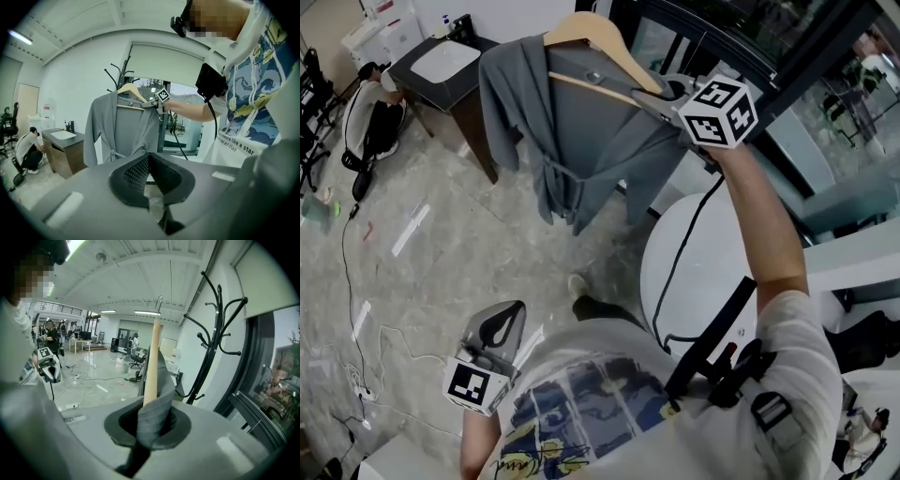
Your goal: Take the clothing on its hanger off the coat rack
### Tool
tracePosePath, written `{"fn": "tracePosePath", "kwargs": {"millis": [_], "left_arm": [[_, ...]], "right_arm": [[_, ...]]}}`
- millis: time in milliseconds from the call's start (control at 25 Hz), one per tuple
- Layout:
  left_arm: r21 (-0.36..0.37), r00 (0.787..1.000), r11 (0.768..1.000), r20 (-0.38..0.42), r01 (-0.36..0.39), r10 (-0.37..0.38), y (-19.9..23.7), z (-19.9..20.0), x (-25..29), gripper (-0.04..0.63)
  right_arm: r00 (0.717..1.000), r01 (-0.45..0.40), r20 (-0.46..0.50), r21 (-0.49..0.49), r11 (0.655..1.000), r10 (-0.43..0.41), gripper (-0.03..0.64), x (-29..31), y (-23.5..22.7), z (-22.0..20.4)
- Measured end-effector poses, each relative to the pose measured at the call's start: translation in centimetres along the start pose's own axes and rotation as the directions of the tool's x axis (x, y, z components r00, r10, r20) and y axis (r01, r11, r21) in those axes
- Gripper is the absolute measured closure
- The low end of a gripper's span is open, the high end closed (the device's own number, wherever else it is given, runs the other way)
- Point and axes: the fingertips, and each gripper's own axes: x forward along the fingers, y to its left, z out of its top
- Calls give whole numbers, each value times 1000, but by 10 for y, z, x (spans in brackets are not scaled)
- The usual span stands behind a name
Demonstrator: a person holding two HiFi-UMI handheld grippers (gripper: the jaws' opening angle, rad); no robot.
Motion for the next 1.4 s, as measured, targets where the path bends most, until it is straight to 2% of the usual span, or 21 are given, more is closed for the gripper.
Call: {"fn": "tracePosePath", "kwargs": {"millis": [440, 880, 1400], "left_arm": [[26, 1000, 999, -13, 20, -20, -42, -18, -33, 592], [50, 999, 998, -8, 32, -32, -67, -25, -52, 592], [62, 999, 997, 4, 49, -50, -71, -25, -59, 592]], "right_arm": [[998, -68, 18, -20, 997, 68, 609, -45, 107, -13], [992, -117, 30, -64, 991, 119, 609, -77, 192, -19], [989, -143, 33, -50, 988, 145, 609, -93, 257, -34]]}}
